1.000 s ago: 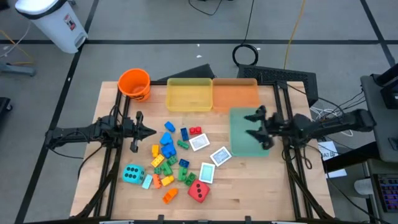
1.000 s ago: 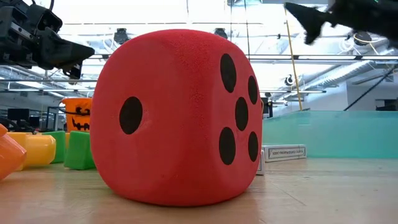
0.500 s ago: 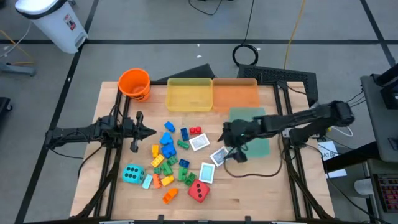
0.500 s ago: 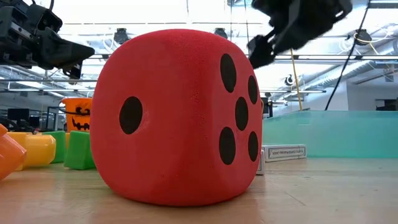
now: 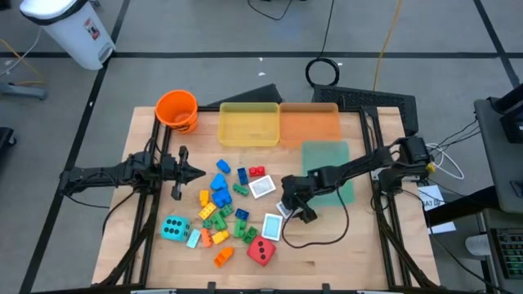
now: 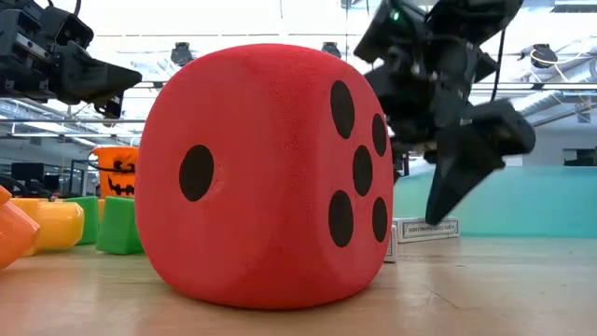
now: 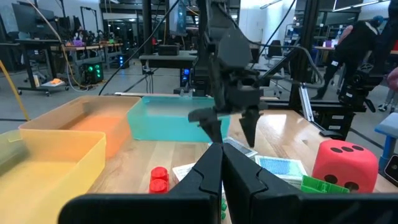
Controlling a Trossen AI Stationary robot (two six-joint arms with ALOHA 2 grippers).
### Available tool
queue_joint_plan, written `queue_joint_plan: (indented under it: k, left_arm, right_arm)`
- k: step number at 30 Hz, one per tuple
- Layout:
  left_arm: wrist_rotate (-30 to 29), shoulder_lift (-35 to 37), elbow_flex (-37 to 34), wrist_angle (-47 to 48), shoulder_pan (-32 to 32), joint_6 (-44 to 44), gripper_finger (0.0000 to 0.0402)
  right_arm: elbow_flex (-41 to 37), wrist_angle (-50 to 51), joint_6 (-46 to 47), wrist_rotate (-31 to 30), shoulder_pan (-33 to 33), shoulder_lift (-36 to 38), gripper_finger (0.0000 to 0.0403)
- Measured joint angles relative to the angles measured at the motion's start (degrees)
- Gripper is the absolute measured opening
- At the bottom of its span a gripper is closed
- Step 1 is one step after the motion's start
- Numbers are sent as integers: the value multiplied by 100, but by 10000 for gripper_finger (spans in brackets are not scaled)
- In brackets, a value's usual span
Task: Pick & Place Toys
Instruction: Put the black deck of cards into the blue bin
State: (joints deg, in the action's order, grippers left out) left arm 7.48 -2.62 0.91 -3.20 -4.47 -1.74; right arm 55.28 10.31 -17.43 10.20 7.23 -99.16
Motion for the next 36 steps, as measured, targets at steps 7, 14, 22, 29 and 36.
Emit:
queue_joint_plan:
  k: [7, 14, 22, 29, 36]
  left_arm:
    - [1, 1, 0, -2, -1, 0, 10]
    - [-1, -1, 0, 0, 0, 0, 10]
    - [1, -1, 0, 0, -2, 2, 10]
    - [1, 0, 0, 0, 0, 0, 10]
    - [1, -1, 0, 2, 0, 0, 10]
  right_arm:
    - [21, -47, -8, -359, -1, -301, 349]
    - [14, -16, -13, -393, 2, -239, 284]
    - [-14, 96, -99, -490, 4, 99, 265]
    - [-12, -213, -190, -752, 203, 975, 281]
    - [-1, 679, 668, -1912, 373, 2333, 274]
